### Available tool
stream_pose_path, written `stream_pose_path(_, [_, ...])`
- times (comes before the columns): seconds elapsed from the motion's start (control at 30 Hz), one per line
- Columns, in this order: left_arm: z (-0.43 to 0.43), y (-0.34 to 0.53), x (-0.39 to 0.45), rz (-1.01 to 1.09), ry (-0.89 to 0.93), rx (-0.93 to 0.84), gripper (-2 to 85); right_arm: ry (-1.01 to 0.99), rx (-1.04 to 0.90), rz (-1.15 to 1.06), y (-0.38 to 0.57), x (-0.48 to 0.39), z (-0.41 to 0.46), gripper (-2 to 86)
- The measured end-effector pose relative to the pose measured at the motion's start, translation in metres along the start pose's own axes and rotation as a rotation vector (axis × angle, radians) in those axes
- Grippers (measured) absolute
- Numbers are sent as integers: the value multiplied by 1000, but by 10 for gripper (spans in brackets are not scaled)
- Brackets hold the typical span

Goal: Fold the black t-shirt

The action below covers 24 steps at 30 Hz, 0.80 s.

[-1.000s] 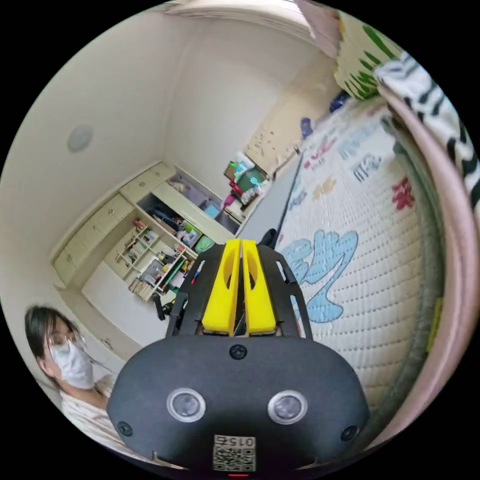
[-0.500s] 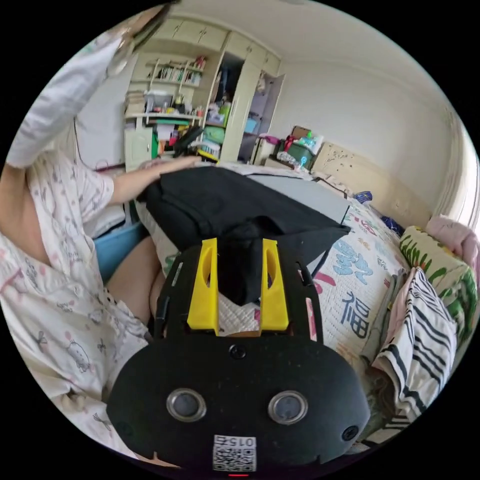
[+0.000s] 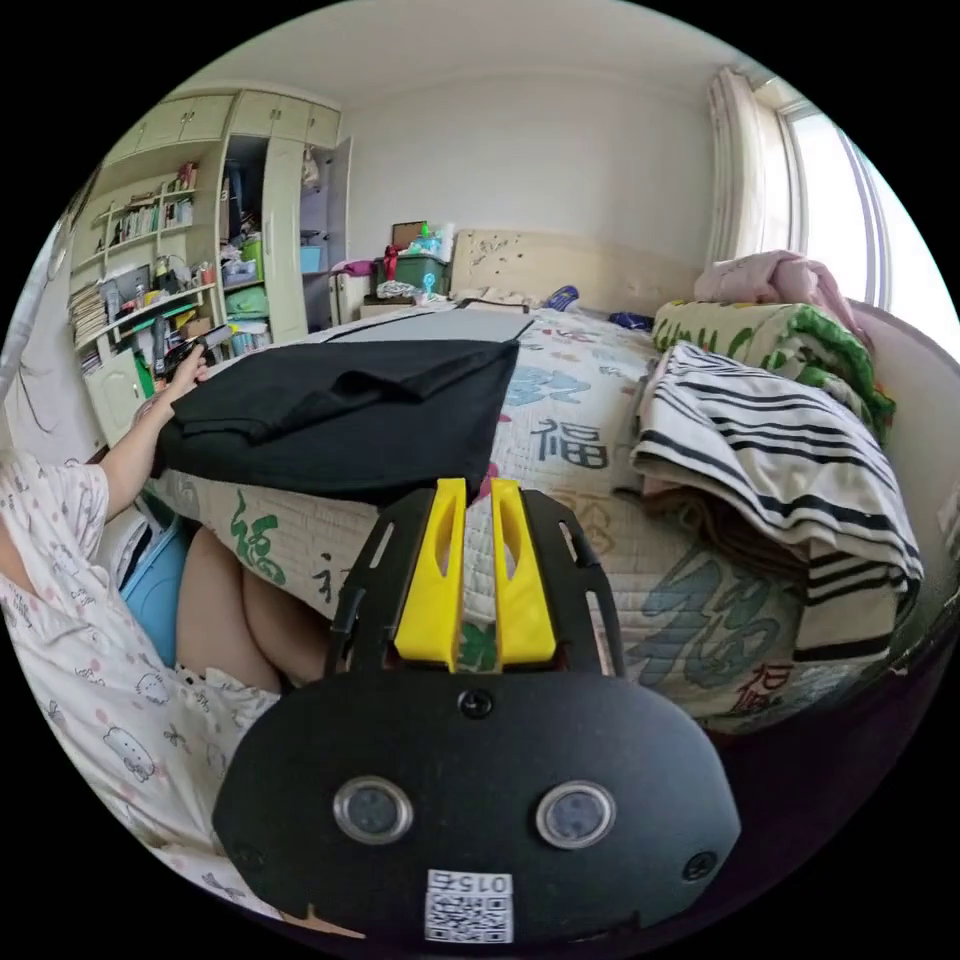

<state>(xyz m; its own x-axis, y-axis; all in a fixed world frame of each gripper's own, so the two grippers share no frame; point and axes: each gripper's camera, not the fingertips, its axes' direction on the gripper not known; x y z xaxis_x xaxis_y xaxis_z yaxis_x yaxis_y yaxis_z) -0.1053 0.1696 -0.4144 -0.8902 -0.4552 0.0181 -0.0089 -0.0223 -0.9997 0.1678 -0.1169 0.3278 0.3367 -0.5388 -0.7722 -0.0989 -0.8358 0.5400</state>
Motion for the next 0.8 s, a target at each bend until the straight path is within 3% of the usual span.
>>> stream_pose_path(0.3, [-50, 5, 34, 125, -85, 83, -4, -44, 176, -146, 3, -19, 17, 74])
stream_pose_path(0.37, [-55, 7, 41, 137, -128, 85, -4, -46, 136, -245, -4, -32, 28, 75])
stream_pose_path(0.43, [-63, 9, 45, 148, -130, 86, -4, 73, 90, -349, -14, -50, 33, 82])
stream_pose_path(0.57, [-72, 14, 48, 144, -122, 80, -4, 105, 246, -273, -14, -30, 9, 57])
stream_pose_path(0.7, [-84, 21, 49, 124, -109, 81, -4, 109, 188, -349, -24, -35, 28, 69])
stream_pose_path(0.8, [-93, 28, 50, 102, -98, 87, -4, 1, 99, -502, -32, -55, 71, 75])
